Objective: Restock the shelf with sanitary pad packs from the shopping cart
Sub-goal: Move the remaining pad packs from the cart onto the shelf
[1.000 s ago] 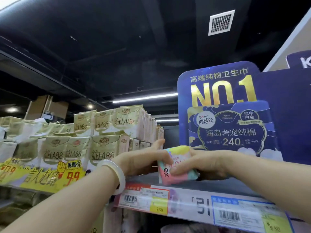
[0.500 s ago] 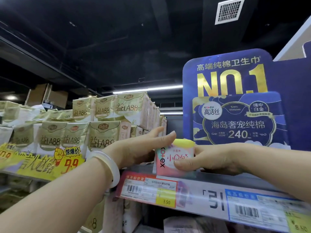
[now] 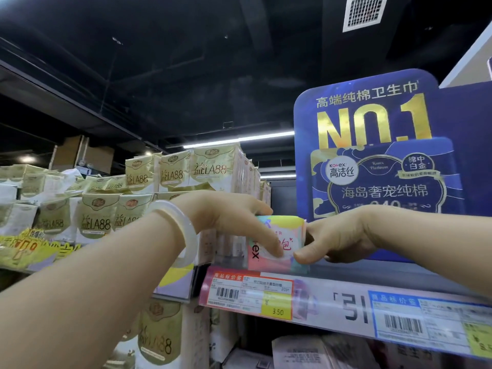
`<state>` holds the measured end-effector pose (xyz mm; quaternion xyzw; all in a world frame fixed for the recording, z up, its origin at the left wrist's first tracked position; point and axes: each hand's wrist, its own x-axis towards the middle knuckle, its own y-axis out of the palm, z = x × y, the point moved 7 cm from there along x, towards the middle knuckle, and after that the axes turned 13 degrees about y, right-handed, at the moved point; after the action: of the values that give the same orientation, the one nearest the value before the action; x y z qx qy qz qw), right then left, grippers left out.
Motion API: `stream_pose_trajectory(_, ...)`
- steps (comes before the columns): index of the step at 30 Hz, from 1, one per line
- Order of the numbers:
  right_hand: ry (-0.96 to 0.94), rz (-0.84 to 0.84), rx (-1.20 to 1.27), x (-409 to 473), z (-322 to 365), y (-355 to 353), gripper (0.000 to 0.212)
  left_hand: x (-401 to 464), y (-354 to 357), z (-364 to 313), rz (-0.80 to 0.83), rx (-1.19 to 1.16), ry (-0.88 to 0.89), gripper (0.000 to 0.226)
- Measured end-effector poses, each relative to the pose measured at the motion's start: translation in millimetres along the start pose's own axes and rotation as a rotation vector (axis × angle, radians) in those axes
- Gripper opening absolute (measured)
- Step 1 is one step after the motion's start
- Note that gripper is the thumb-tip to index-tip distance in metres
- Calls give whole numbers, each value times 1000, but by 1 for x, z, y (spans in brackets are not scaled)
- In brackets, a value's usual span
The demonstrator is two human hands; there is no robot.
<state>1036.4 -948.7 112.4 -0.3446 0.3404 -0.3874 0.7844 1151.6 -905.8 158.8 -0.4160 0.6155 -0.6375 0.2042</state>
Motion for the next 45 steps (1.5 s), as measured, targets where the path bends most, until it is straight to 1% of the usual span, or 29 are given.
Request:
stream_pose_trajectory(1, 2, 1, -3, 1, 5, 5, 83, 1, -2, -1, 14, 33, -3, 53)
stream_pose_trajectory(4, 33, -1, -18, 2, 12, 10, 52, 4, -4, -4, 39, 86, -22, 36)
stream_pose_trajectory(5, 31, -4, -29, 2, 13, 11, 47, 4, -4, -5, 48, 85, -27, 33)
stream_pose_trajectory(7, 24, -14, -34, 2, 14, 11, 50, 3, -2, -4, 69, 75, -36, 33)
stream_pose_trajectory(10, 32, -11, -11, 2, 14, 13, 69, 2, -2, -3, 83, 75, -42, 36)
stream_pose_trajectory(11, 46, -15, -6, 0, 13, 12, 65, 2, -2, -3, 88, 84, -44, 38)
stream_pose_trajectory(13, 82, -37, -4, -4, 12, 9, 41, 2, -3, -4, 94, 98, -47, 40)
stream_pose_trajectory(14, 105, -53, -18, -6, 11, 7, 33, 1, -4, -5, 91, 97, -48, 41)
stream_pose_trajectory(15, 122, -67, -38, -7, 11, 5, 37, 1, -5, -6, 81, 93, -45, 41)
stream_pose_trajectory(17, 144, -65, -40, -6, 12, 8, 69, 1, -6, -8, 60, 85, -37, 38)
stream_pose_trajectory(18, 144, -53, -29, -4, 13, 10, 82, 0, -5, -8, 58, 86, -38, 36)
stream_pose_trajectory(19, 136, -47, -31, -1, 14, 13, 88, 0, -5, -8, 61, 88, -44, 35)
stream_pose_trajectory(20, 126, -53, -36, 1, 15, 14, 88, -1, -4, -7, 64, 86, -52, 36)
stream_pose_trajectory(23, 111, -113, -32, 4, 18, 11, 74, -4, -4, -3, 62, 75, -77, 36)
stream_pose_trajectory(26, 130, -119, -34, 5, 17, 10, 73, -7, -6, -2, 55, 70, -86, 42)
stream_pose_trajectory(27, 144, -111, -27, 5, 15, 10, 75, -8, -6, -3, 55, 72, -86, 43)
stream_pose_trajectory(29, 181, -99, -26, 2, 11, 6, 89, -9, -6, -3, 59, 83, -80, 45)
stream_pose_trajectory(31, 216, -162, -45, -3, 7, -6, 96, -12, -7, -2, 58, 93, -68, 46)
stream_pose_trajectory(34, 222, -245, 6, -8, 4, -25, 105, -16, -10, 1, 31, 109, -47, 51)
stream_pose_trajectory(35, 208, -255, 21, -8, 5, -29, 107, -17, -10, 1, 22, 103, -38, 56)
stream_pose_trajectory(38, 158, -302, 32, -4, 15, -34, 105, -19, -6, 5, -6, 35, -29, 88)
stream_pose_trajectory(39, 140, -328, 27, -2, 19, -36, 105, -19, -5, 6, -19, 20, -23, 91)
stream_pose_trajectory(40, 125, -354, 18, 0, 23, -38, 106, -18, -4, 6, -36, 10, -16, 88)
stream_pose_trajectory(42, 104, -385, -2, 5, 29, -40, 108, -18, -2, 5, -66, -10, -3, 74)
stream_pose_trajectory(45, 95, -330, -36, 20, 33, -37, 109, -18, -1, 4, -90, -11, 15, 61)
